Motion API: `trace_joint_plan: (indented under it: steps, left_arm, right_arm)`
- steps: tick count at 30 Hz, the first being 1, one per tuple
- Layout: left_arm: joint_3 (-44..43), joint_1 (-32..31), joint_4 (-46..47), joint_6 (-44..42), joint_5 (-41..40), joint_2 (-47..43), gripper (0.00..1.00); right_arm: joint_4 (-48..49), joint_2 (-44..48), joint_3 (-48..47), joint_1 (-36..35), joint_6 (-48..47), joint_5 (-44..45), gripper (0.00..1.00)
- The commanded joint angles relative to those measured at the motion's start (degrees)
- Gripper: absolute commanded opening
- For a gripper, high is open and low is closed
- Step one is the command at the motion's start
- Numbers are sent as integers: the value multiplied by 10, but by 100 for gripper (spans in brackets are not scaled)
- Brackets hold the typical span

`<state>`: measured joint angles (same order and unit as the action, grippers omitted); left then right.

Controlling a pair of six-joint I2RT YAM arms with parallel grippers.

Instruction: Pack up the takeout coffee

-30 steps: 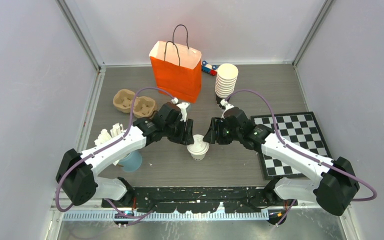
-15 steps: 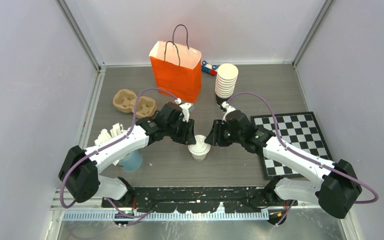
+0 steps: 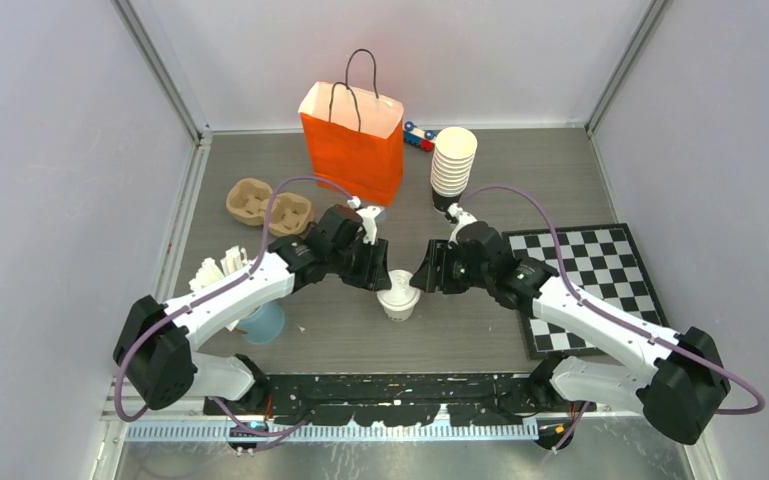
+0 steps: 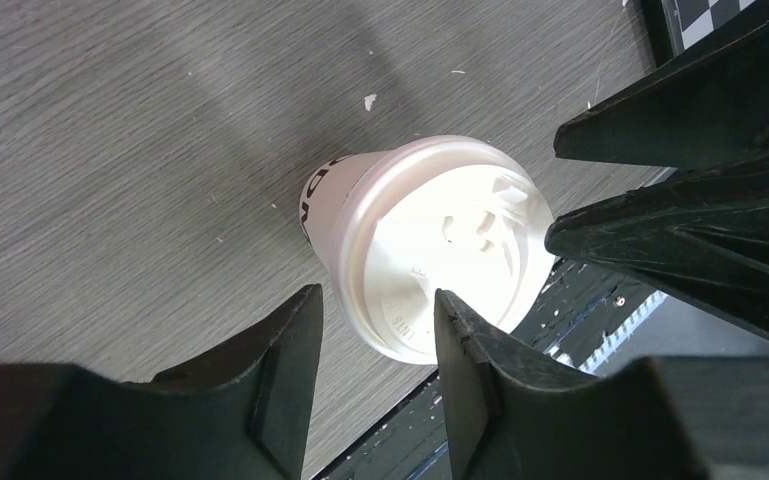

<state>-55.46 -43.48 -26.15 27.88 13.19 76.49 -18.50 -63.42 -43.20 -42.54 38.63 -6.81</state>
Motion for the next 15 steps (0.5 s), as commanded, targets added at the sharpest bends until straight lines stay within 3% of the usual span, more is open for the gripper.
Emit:
trace_joint_plan:
  steps: [1,8,15]
  left_arm:
    - [-10,1,3,-4,-2,-20,46]
    - [-9,1,17,-2,18,1,33]
    - [-6,1,24,-3,20,13,32]
  right_arm:
    - [1,18,-24,-2,-8,2,58]
    - [-4,-4,-29,-2,-15,-10,60]
    - [10,-26,-20,-2,-19,-7,53]
